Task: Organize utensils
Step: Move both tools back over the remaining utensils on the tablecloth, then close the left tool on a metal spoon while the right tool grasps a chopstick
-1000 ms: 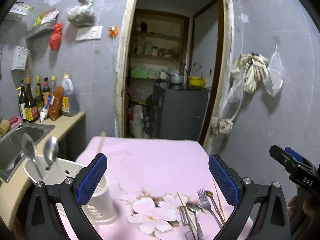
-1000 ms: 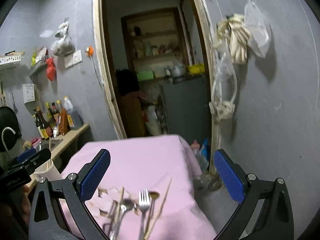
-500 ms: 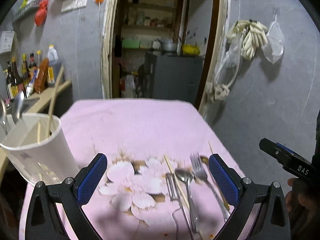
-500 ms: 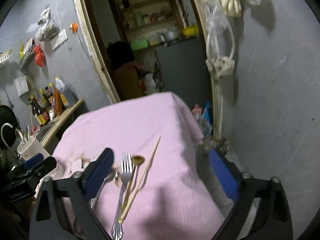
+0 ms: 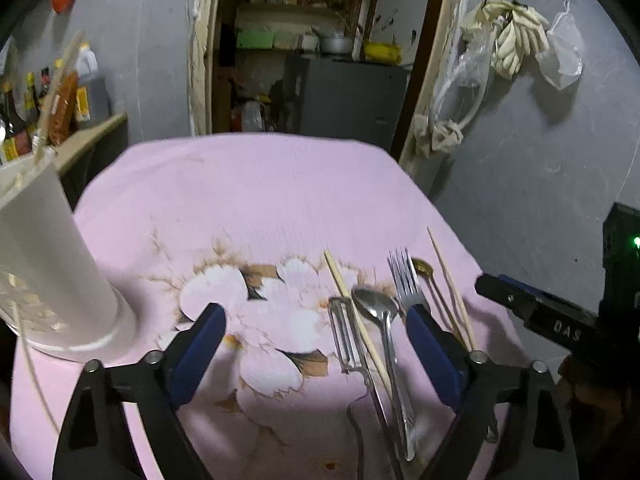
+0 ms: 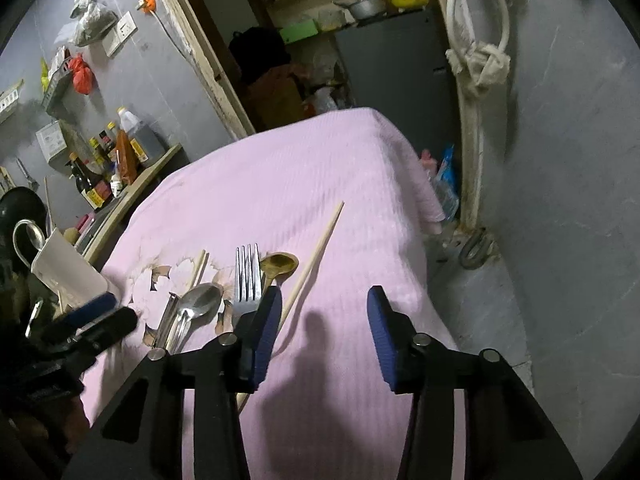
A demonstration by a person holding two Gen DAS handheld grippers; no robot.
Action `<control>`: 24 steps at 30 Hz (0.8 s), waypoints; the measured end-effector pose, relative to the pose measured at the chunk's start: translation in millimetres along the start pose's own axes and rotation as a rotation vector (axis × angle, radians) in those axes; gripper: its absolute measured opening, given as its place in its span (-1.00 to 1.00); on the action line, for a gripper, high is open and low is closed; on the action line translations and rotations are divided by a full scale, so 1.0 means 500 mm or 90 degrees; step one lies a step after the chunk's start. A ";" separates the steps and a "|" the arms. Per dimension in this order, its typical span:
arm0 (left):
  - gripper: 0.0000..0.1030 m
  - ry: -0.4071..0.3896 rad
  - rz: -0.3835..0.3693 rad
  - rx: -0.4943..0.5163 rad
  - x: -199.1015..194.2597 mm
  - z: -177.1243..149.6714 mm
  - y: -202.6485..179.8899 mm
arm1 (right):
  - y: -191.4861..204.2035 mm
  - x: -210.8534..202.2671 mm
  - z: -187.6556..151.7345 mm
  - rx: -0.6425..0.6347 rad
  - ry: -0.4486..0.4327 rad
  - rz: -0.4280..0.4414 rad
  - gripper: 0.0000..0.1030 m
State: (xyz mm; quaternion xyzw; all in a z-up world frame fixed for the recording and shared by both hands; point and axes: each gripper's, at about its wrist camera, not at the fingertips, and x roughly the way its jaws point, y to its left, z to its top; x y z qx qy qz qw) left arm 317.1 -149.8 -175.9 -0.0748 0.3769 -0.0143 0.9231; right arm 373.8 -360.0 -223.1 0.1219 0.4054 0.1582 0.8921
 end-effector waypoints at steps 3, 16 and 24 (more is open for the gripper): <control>0.44 0.036 -0.010 0.003 0.025 -0.004 -0.002 | -0.005 0.022 0.005 0.009 0.019 0.012 -0.29; -0.30 0.136 -0.064 -0.017 0.079 0.004 -0.003 | 0.003 0.073 0.039 0.006 0.050 0.051 -0.32; -0.47 0.161 -0.082 -0.044 0.095 0.021 0.012 | 0.007 0.099 0.069 0.005 0.080 0.019 -0.61</control>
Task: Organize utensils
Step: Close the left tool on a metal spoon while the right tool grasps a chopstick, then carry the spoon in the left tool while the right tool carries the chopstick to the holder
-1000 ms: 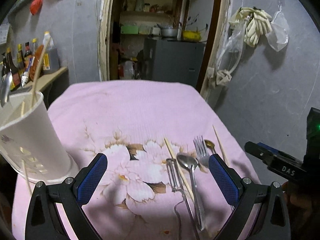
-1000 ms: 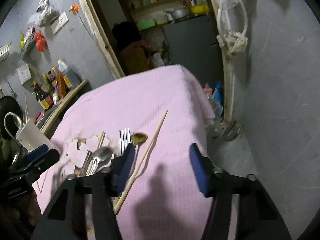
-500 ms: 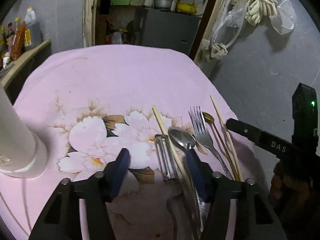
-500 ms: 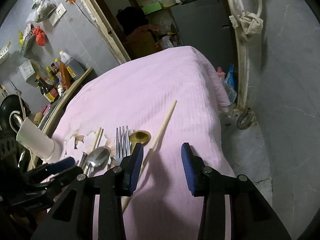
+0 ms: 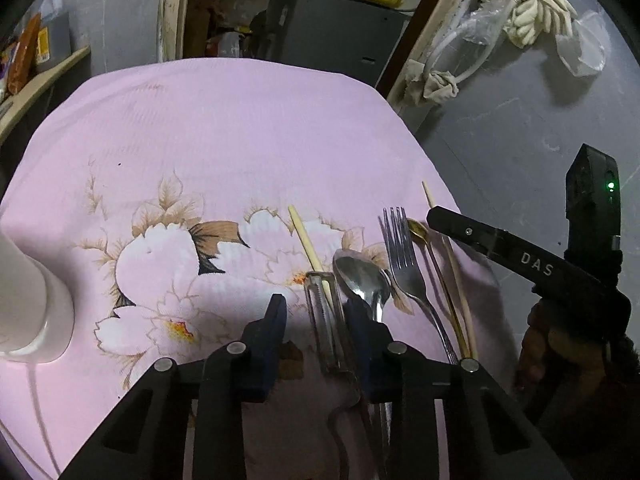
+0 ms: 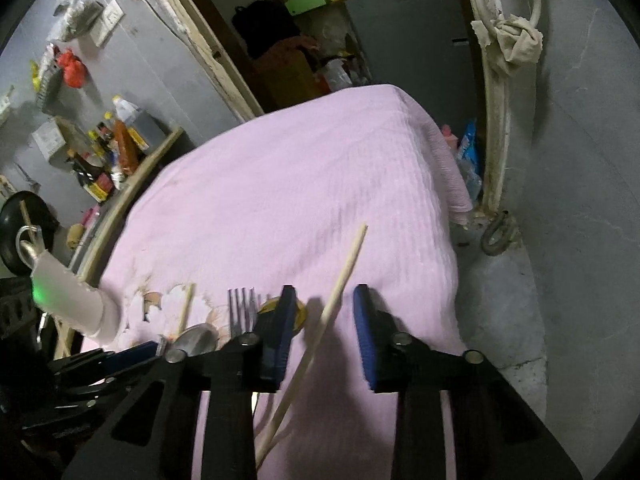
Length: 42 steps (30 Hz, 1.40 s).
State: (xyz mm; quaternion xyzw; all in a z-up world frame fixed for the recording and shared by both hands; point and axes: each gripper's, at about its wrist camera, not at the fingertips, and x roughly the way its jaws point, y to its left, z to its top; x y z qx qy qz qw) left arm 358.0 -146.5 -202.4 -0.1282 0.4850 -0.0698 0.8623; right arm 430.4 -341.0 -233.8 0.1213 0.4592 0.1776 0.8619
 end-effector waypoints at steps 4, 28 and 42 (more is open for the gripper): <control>-0.51 0.007 -0.002 -0.012 0.003 0.004 0.004 | 0.016 0.009 0.015 -0.011 0.031 -0.046 -0.72; -0.76 -0.195 0.015 -0.095 -0.188 -0.004 0.040 | 0.089 -0.181 -0.009 0.012 -0.160 0.102 -0.92; -0.76 -0.332 0.056 -0.100 -0.392 0.023 0.128 | 0.301 -0.252 0.021 -0.054 -0.283 0.193 -0.92</control>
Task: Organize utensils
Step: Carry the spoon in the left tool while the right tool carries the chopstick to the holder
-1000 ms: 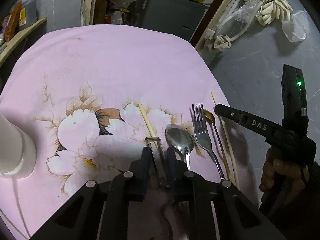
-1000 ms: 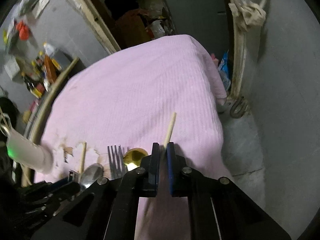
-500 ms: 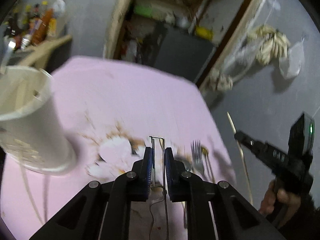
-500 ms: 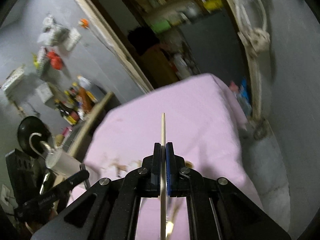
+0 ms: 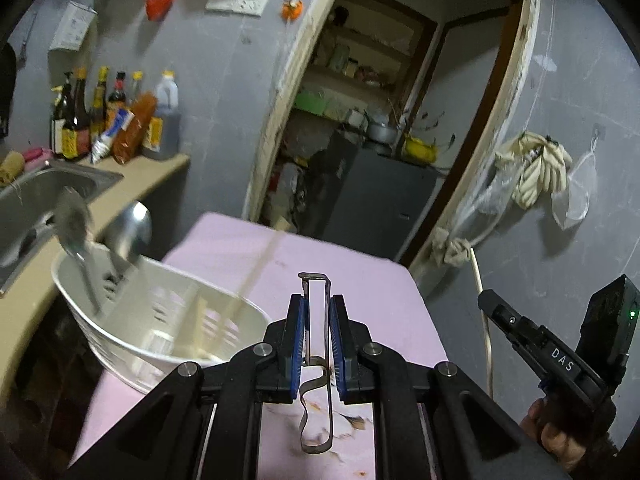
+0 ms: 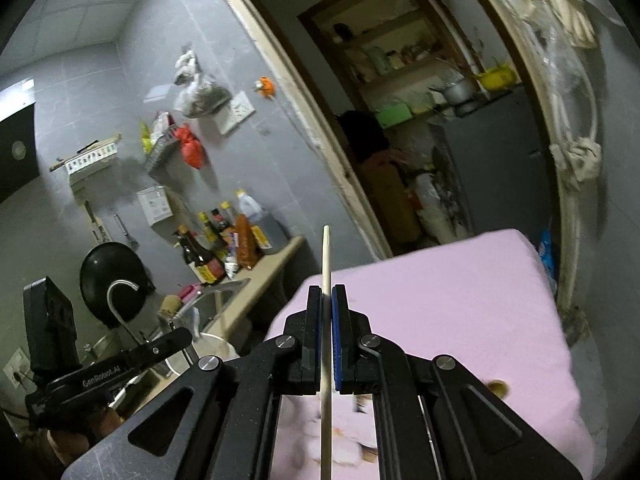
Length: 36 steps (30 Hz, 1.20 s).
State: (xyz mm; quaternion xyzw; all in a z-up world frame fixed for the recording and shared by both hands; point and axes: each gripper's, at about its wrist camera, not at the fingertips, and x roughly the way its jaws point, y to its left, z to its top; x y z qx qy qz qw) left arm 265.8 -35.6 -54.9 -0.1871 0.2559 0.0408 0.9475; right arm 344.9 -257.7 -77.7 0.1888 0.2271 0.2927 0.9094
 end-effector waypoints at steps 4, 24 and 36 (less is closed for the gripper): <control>-0.76 -0.024 0.005 -0.008 -0.029 0.039 0.048 | 0.056 0.010 0.015 -0.008 -0.025 0.015 -0.92; -0.76 -0.122 0.049 -0.033 -0.083 0.189 0.256 | 0.264 0.159 0.011 0.017 -0.153 0.089 -0.92; -0.76 -0.108 0.068 -0.026 -0.065 0.175 0.306 | 0.318 0.213 -0.030 -0.015 -0.226 -0.008 -0.92</control>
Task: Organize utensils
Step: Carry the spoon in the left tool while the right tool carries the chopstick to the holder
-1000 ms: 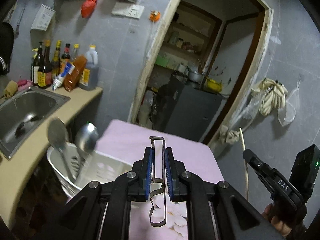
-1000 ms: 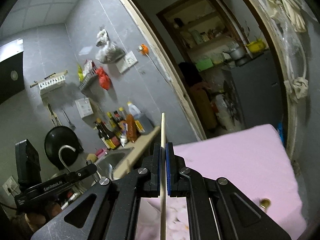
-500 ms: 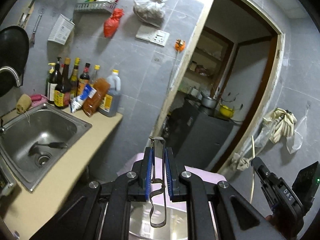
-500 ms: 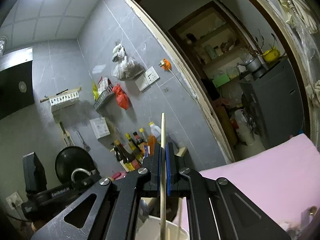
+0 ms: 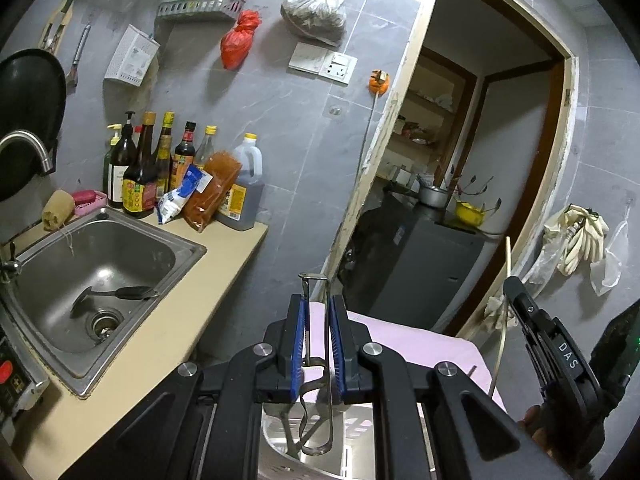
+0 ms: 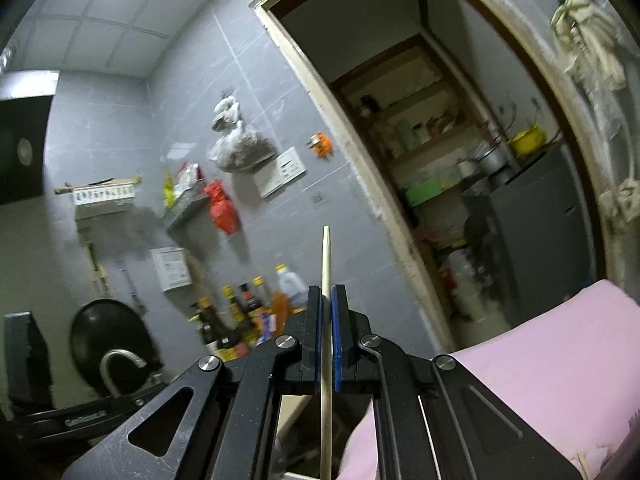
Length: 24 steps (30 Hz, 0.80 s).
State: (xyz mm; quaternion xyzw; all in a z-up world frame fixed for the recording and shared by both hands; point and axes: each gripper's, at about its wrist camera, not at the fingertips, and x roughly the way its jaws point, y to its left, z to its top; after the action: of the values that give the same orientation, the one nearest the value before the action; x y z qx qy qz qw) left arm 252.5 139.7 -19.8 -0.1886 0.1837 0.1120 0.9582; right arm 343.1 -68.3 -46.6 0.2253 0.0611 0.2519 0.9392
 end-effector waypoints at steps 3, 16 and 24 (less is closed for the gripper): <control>-0.76 0.004 0.004 0.002 0.008 -0.005 0.007 | 0.010 -0.001 -0.005 -0.015 -0.020 -0.037 -0.92; -0.76 0.009 0.007 0.021 0.025 -0.032 0.009 | 0.004 0.006 -0.021 -0.023 -0.008 -0.083 -0.92; -0.76 0.025 0.002 0.032 0.035 -0.046 0.000 | -0.013 0.004 -0.036 -0.017 0.012 -0.076 -0.91</control>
State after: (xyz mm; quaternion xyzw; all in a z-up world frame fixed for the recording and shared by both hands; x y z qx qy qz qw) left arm 261.4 133.1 -46.5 -0.1660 0.2058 0.1052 0.9586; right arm 343.5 -65.4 -65.6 0.2065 0.0800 0.1980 0.9549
